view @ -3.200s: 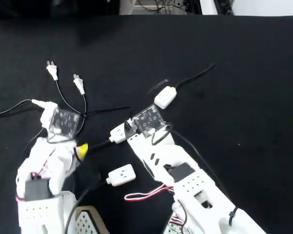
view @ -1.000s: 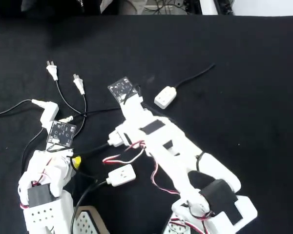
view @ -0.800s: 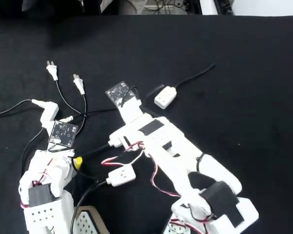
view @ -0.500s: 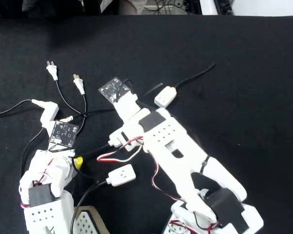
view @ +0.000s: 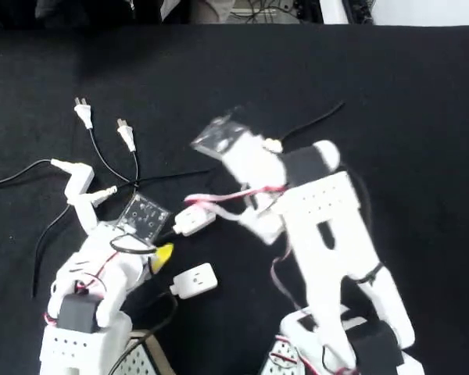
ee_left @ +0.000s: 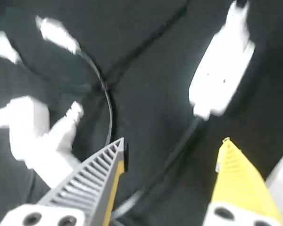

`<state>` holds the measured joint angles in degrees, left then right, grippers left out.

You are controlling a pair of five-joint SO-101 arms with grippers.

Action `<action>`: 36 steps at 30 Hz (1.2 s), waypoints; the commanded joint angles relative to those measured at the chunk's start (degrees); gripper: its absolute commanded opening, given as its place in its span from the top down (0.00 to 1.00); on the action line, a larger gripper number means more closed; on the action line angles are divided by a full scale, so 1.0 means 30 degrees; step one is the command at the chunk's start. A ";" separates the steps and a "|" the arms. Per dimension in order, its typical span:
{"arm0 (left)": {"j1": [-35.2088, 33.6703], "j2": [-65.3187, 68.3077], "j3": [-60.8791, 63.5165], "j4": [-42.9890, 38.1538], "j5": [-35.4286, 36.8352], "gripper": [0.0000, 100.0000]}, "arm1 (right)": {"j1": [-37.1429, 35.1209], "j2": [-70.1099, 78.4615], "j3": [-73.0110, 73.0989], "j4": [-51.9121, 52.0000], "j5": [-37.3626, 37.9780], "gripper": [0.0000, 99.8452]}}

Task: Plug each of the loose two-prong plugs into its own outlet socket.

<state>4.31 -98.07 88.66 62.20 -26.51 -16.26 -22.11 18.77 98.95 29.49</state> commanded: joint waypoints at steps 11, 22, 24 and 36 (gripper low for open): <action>0.4234 1.9341 -0.7751 -0.9377 0.0234 0.69 | 0.3985 0.0015 -0.0864 -0.0733 -0.2374 0.94; 0.4234 3.0418 -1.4960 -0.8059 0.0205 0.70 | 0.4952 -0.0103 0.4850 -0.8352 -0.3429 0.94; 0.4205 3.0623 -1.4989 -0.8059 0.0205 0.70 | 0.4952 -0.0103 0.5377 -0.8938 -0.3429 0.94; 0.4176 3.0623 -1.4608 -0.7853 -0.0264 0.96 | 0.5040 -0.0132 0.7282 -1.0813 -0.4894 0.94</action>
<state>17.23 -6.20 46.29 38.46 -25.89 -2.29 -20.88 40.22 68.97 16.48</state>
